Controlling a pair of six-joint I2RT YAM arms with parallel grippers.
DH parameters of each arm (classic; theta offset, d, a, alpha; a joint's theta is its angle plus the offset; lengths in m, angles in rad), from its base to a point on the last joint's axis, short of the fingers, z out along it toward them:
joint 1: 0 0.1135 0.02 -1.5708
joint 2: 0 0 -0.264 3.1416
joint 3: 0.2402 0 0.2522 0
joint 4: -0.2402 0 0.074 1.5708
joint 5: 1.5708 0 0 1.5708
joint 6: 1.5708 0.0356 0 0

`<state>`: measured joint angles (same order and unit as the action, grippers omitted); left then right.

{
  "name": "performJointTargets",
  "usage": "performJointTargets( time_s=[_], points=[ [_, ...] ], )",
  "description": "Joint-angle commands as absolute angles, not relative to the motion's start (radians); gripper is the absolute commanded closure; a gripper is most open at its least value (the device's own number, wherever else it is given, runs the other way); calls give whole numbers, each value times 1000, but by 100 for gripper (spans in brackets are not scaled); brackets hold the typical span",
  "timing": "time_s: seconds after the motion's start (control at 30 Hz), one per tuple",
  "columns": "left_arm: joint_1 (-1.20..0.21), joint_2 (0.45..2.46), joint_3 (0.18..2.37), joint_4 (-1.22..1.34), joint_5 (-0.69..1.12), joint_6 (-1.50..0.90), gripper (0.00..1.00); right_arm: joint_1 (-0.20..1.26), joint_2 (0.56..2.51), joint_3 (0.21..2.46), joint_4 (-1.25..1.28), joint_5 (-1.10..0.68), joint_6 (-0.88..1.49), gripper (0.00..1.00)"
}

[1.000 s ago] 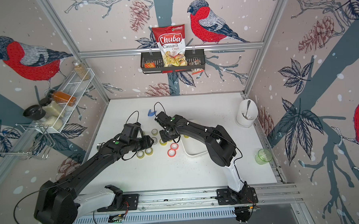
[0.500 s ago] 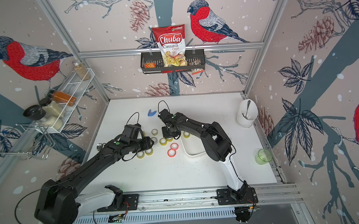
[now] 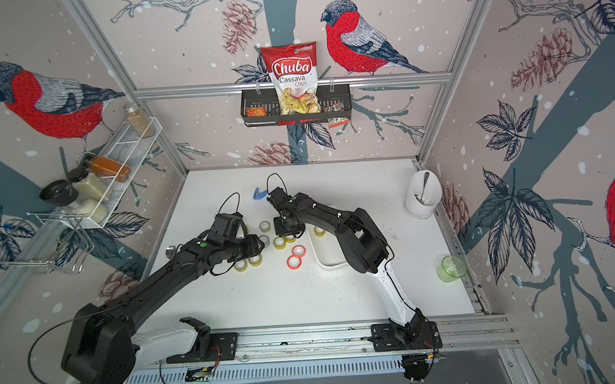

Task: Put the transparent tape into the storage box
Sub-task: Pick up the tape from the center of the board.

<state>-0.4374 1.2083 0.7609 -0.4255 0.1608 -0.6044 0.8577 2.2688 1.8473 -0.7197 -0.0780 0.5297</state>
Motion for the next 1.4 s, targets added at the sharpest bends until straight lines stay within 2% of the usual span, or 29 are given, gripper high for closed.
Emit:
performJointTargets(
  time_s=[0.0,0.4,0.9,1.37],
  points=[
    [-434,1209,771,-400,173,-601,43,859,2281,1856,-741,-79,550,69],
    [-433,1222,780,-398,176,-592,43,860,2307,1848,-745,-63,548,67],
    [-431,1228,783,-398,176,-588,43,868,2289,1898,-776,-21,534,84],
    [-431,1234,791,-386,202,-590,43,879,2146,1950,-841,7,515,85]
  ],
)
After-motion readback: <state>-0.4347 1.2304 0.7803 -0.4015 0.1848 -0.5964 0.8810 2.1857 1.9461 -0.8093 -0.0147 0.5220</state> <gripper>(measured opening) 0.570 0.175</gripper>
